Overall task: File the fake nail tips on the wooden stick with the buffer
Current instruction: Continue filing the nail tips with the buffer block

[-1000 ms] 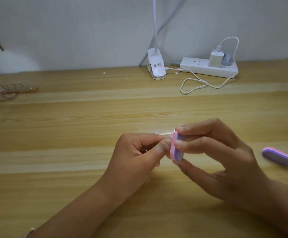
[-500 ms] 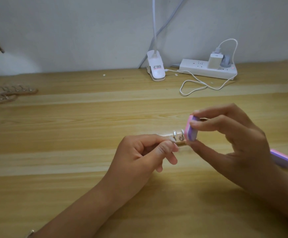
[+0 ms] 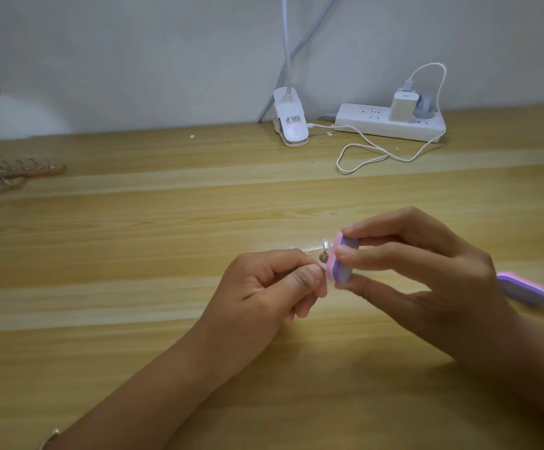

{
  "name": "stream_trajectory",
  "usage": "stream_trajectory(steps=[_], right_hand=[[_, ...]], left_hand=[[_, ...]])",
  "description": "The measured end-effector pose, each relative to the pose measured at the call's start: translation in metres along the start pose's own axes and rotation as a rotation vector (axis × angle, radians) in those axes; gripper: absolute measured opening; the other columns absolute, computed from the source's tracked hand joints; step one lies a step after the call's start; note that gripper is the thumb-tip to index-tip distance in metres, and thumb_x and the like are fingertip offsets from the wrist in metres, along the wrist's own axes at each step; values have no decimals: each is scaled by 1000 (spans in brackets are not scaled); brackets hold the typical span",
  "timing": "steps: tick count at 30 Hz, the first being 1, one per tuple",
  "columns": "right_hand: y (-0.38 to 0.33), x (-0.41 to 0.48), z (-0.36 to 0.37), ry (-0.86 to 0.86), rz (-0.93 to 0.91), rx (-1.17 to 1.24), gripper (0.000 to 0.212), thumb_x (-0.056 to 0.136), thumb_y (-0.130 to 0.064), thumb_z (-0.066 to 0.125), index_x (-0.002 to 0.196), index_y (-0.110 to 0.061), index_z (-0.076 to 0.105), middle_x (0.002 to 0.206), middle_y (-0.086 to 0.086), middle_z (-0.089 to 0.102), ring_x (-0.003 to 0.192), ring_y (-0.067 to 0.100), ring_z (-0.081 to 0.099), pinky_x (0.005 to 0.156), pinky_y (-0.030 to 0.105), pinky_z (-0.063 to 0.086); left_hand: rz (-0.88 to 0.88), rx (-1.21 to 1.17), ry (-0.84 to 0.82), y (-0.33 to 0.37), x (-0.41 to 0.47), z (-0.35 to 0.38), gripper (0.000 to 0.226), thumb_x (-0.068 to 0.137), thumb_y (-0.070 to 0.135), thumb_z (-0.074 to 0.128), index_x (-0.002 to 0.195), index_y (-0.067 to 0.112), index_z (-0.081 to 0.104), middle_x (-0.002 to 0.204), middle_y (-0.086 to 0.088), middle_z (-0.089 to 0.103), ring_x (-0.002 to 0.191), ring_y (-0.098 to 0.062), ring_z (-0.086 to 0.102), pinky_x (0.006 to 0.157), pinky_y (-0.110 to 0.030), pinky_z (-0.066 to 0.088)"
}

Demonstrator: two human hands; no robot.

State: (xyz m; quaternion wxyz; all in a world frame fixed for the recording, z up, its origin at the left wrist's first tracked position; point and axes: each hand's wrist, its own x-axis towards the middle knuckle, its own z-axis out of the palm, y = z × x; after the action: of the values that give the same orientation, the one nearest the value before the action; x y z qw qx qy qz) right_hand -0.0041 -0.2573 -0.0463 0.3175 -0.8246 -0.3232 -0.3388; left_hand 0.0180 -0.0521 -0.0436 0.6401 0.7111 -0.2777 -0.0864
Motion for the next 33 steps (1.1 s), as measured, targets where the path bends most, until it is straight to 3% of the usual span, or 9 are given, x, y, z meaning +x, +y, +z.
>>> stream_trajectory(steps=[19,28,33], right_hand=[[1,-2,1,-22,-14,6,16,88,-14,72,97,-1,77,101,18,65,89,22,71,79,31,57],[-1,-3,3,-43,-32,51,16,87,-13,74,98,-1,76,102,17,65,90,21,70,80,28,57],[2,-2,2,-41,-36,61,17,86,-12,77,99,-1,75,103,18,65,91,19,68,82,26,56]], left_hand=[[-51,-49,-15,1,0,0,30,90,14,50,64,2,60,51,-5,44,48,-13,37,50,-15,32],[-213,-199,-86,3,1,0,32,90,22,45,60,17,54,52,7,37,48,-7,32,47,-14,30],[-308,-274,-122,2,1,-1,31,90,27,46,61,20,54,55,5,33,49,-8,30,46,-15,28]])
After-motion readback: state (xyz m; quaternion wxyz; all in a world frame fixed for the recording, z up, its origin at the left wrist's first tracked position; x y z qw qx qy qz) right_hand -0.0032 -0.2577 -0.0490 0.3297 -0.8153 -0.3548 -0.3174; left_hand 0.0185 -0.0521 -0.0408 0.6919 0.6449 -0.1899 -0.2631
